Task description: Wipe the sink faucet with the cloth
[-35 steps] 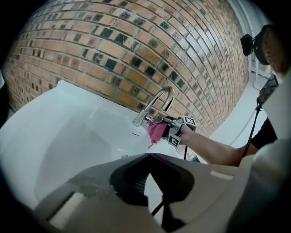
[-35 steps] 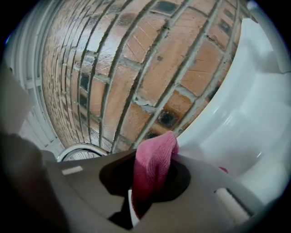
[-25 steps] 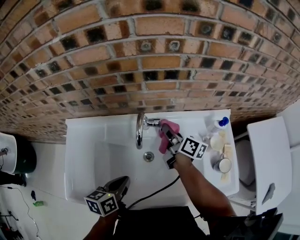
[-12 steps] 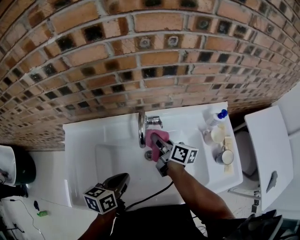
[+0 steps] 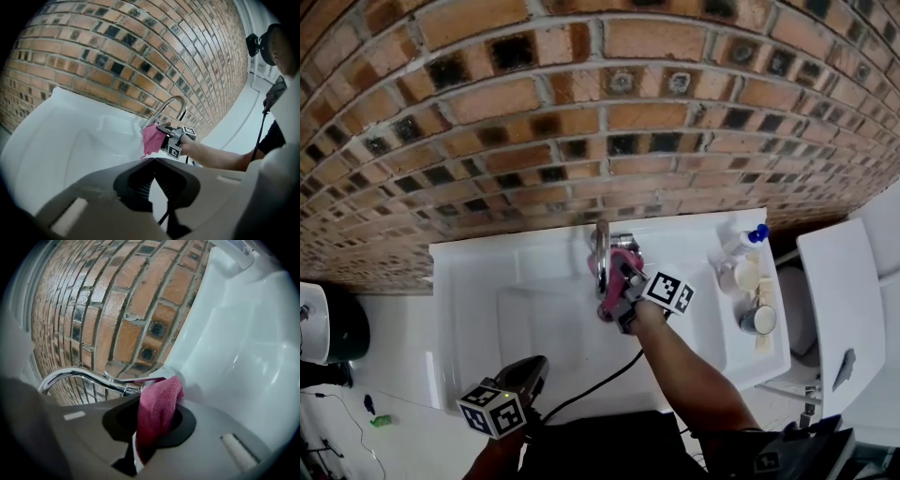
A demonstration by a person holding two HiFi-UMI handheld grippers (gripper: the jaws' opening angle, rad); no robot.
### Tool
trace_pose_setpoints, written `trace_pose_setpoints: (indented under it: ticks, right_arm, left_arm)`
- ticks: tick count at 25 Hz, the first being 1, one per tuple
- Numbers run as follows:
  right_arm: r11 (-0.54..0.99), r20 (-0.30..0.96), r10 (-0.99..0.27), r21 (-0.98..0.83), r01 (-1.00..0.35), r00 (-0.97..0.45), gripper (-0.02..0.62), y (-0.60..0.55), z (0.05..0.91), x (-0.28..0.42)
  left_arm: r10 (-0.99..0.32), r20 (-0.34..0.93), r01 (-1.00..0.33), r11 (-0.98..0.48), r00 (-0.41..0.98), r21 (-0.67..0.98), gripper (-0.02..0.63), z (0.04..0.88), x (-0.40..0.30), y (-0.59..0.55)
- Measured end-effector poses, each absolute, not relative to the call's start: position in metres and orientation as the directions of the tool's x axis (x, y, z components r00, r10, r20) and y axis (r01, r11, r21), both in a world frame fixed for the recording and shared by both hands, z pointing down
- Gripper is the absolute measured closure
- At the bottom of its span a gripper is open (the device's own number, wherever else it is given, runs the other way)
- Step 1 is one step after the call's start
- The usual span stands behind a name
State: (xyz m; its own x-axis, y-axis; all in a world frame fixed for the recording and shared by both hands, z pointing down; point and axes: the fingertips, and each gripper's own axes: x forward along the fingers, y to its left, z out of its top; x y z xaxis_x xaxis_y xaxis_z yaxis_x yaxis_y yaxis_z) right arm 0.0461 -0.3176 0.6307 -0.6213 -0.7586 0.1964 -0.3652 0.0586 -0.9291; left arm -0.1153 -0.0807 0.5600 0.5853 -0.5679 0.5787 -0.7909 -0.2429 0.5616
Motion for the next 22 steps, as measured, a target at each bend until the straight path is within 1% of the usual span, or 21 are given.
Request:
trace_pose_setpoints:
  ticks: [7, 11, 15, 18, 22]
  right_arm:
    - [0.033, 0.142, -0.791, -0.961, -0.274, -0.595, 0.540, -0.322, 0.614, 0.050]
    - [-0.008, 0.103, -0.827, -0.985, -0.172, -0.553, 0.538, -0.327, 0.608, 0.055]
    - [-0.007, 0.053, -0.848, -0.996, -0.088, -0.527, 0.538, -0.328, 0.600, 0.055]
    - [-0.005, 0.052, -0.849, -0.996, -0.090, -0.526, 0.538, -0.328, 0.597, 0.053]
    - [0.101, 0.044, -0.804, -0.973, -0.209, -0.593, 0.538, -0.318, 0.587, 0.040]
  left_arm:
    - [-0.571, 0.565, -0.780, -0.243, 0.596, 0.577, 0.601, 0.562, -0.113, -0.084]
    - [-0.569, 0.560, -0.774, -0.246, 0.603, 0.583, 0.601, 0.562, -0.112, -0.082]
    - [-0.579, 0.556, -0.777, -0.242, 0.596, 0.581, 0.601, 0.561, -0.117, -0.080]
    - [-0.585, 0.552, -0.777, -0.238, 0.594, 0.583, 0.601, 0.560, -0.119, -0.080]
    - [-0.587, 0.547, -0.773, -0.240, 0.597, 0.587, 0.601, 0.561, -0.118, -0.077]
